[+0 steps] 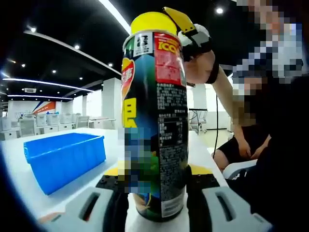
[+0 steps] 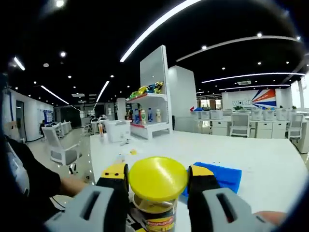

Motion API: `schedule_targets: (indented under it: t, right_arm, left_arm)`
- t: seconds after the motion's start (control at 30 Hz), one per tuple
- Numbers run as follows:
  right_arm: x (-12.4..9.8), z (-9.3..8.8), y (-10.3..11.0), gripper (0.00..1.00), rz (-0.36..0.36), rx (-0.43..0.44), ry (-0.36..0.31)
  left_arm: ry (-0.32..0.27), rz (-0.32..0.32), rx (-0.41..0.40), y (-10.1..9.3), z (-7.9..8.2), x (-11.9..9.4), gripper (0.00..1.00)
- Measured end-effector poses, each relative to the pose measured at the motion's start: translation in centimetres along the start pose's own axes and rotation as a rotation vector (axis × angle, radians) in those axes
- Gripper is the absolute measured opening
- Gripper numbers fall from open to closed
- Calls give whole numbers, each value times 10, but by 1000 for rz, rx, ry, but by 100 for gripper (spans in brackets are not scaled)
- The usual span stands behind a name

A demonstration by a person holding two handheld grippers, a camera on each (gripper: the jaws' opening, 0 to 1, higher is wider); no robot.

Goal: Open the lid of the chip container on the table, take out the chips, place them into the box in front of the container, and close the lid

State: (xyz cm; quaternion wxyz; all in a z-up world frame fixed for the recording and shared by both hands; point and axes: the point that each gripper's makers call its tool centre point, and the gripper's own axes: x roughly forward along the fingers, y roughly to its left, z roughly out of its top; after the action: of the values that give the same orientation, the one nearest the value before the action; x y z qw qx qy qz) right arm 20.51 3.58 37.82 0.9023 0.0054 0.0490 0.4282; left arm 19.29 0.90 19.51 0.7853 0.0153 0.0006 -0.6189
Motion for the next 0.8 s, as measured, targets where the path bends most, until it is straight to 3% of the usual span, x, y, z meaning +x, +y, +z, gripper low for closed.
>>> schedule_targets:
  t: [0.2,0.33,0.8]
  right_arm:
    - [6,-23,9,47,29,5,60]
    - [5,-35,2,47,-11,-96,110]
    - [6,-38,6,48,12,-163,125]
  left_arm:
    - [0,-1,8,0,0,0,47]
    - [-5,-2,11,0,-1,0,47]
    - [-7,7,20,0,-1,0,47]
